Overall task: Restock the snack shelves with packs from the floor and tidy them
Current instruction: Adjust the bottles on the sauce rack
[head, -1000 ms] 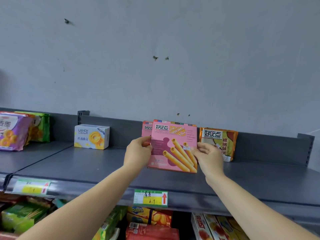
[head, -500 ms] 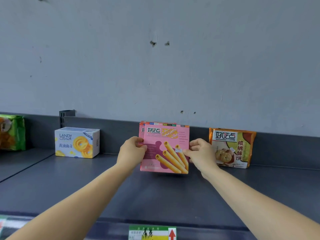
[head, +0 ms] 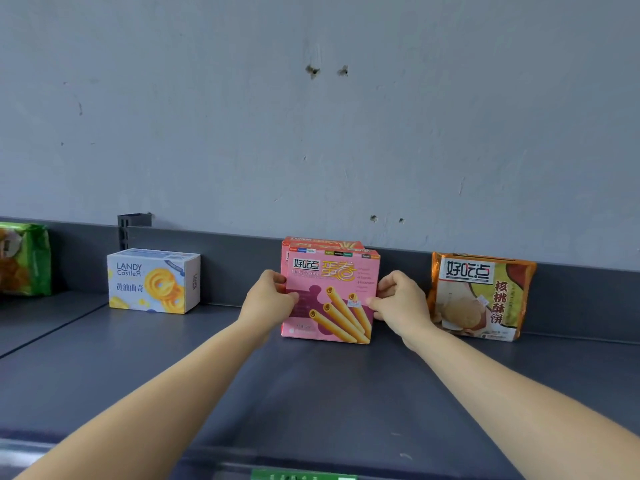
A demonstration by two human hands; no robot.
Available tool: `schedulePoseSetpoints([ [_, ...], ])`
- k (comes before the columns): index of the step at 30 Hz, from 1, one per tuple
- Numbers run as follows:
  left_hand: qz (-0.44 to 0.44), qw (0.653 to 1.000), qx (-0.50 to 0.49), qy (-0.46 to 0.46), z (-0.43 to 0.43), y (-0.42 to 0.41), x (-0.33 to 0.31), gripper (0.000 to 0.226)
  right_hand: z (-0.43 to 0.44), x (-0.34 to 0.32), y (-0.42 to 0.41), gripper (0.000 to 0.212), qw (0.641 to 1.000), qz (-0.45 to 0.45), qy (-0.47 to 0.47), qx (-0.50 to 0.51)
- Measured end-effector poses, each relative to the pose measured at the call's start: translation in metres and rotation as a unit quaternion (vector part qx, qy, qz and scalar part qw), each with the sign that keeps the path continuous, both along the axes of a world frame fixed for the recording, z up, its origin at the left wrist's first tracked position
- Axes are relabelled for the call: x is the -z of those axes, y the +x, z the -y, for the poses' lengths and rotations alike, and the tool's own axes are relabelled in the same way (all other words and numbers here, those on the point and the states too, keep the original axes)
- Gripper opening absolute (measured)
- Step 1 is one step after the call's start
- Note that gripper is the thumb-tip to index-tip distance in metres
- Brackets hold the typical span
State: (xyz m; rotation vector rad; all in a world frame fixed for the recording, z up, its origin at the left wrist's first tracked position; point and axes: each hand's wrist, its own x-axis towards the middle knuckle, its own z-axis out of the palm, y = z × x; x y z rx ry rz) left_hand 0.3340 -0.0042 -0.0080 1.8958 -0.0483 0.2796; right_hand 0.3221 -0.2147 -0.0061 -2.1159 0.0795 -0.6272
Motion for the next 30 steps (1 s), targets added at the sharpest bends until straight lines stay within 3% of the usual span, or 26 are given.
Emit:
schedulePoseSetpoints([
  [11, -0.002, 0.998, 0.005, 0.061, -0.001, -0.006, 0.000, 0.039, 0.001, 0.000, 0.000, 0.024, 1.000, -0.019, -0.009, -0.015],
  [17, -0.010, 0.990, 0.008, 0.139, 0.002, -0.016, -0.003, 0.045, 0.006, -0.003, -0.009, 0.029, 0.996, -0.051, -0.058, -0.033],
  [24, 0.083, 0.975, -0.040, 0.204, 0.010, -0.037, -0.004, 0.054, 0.014, -0.011, -0.042, 0.040, 0.985, -0.076, -0.156, 0.001],
  [30, 0.144, 0.948, 0.066, 0.275, 0.021, -0.057, -0.007, 0.046, 0.018, -0.009, -0.096, 0.034, 0.963, -0.094, -0.241, 0.072],
])
